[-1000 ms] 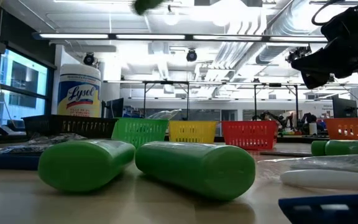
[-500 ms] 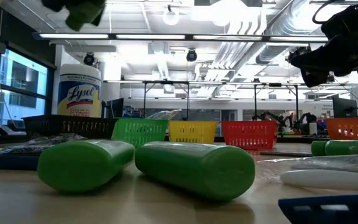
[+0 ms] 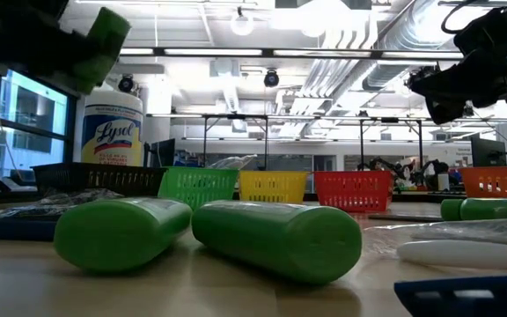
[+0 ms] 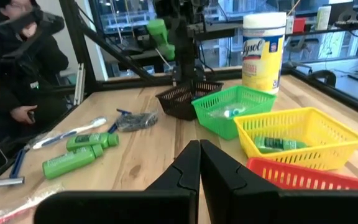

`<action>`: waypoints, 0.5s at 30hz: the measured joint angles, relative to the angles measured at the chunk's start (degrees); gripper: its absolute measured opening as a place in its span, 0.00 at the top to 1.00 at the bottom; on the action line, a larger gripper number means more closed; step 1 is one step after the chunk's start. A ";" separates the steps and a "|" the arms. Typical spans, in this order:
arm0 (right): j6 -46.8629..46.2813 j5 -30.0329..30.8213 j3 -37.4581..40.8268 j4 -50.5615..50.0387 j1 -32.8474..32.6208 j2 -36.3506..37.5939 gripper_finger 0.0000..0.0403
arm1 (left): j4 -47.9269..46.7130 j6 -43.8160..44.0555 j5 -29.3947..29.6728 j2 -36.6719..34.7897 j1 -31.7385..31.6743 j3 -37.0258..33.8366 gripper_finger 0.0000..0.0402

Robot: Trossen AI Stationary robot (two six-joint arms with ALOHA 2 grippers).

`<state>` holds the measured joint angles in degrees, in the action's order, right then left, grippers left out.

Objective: Pick & Place Travel size toiletries
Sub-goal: Put the green shampoo bottle into the yellow bin

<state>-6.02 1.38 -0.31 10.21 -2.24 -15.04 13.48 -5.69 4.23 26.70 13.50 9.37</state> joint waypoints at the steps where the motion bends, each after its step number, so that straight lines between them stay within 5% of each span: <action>1: 0.00 0.01 -0.01 -0.23 -0.01 -0.04 0.99 | 1.21 0.00 0.00 -0.21 0.00 -0.68 0.75; 15: -0.24 -0.14 0.02 -0.17 0.00 -0.05 0.99 | -1.87 -0.25 -0.63 -1.10 0.00 -2.56 0.75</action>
<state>-6.26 1.24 -0.30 10.04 -2.24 -15.09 11.62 -5.94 3.60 25.59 13.50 6.81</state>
